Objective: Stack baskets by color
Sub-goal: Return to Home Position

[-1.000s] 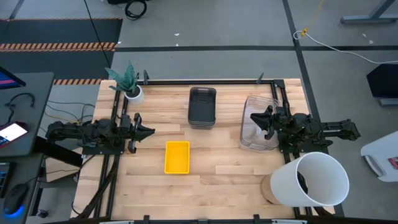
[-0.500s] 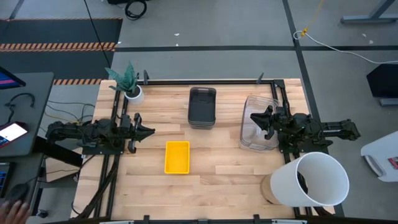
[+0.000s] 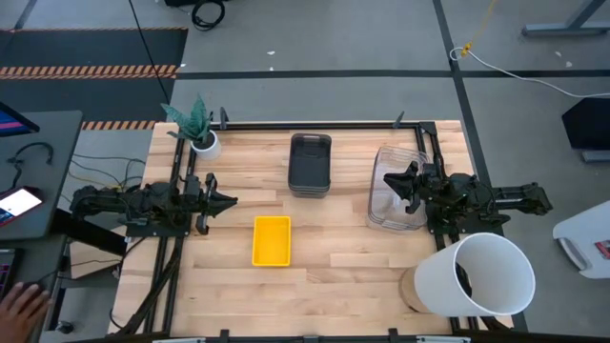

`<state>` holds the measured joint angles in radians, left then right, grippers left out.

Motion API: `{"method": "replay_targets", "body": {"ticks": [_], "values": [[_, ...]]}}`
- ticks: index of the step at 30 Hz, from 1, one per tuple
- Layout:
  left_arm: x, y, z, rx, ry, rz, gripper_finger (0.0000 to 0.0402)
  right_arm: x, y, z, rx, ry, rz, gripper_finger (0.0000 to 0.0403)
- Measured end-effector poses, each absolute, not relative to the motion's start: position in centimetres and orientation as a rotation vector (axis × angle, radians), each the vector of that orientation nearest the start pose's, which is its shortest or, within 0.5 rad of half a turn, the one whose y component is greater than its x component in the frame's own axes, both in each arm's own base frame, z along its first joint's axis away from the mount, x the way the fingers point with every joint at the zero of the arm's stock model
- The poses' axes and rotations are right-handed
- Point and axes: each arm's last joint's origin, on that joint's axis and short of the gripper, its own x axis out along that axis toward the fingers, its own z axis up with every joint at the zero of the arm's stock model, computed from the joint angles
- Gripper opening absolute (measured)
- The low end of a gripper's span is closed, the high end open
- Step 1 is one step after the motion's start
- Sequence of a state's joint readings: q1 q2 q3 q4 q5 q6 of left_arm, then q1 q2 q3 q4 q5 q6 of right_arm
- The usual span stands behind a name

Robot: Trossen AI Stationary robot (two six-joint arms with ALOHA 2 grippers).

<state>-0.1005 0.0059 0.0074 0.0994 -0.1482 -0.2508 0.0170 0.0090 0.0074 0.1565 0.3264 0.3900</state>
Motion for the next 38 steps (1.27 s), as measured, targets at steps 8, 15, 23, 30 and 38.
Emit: {"method": "replay_targets", "body": {"ticks": [8, 15, 23, 30, 38], "values": [[9.67, -0.54, 17.51, -0.263, -0.106, 0.035, 0.0036, 9.53, -0.77, 18.02, 0.413, -0.212, -0.275, 0.0084], [9.67, -0.55, 17.51, -0.263, -0.106, 0.035, 0.0026, 9.53, -0.77, 18.02, 0.413, -0.212, -0.275, 0.0084], [9.67, -0.55, 17.51, -0.263, -0.106, 0.035, 0.0033, 9.53, -0.77, 18.02, 0.413, -0.212, -0.275, 0.0084], [9.67, -0.54, 17.51, -0.263, -0.106, 0.035, 0.0032, 9.53, -0.77, 18.02, 0.413, -0.212, -0.275, 0.0084], [9.68, -0.54, 17.51, -0.263, -0.105, 0.035, 0.0027, 9.53, -0.77, 18.02, 0.413, -0.212, -0.275, 0.0084]]}}
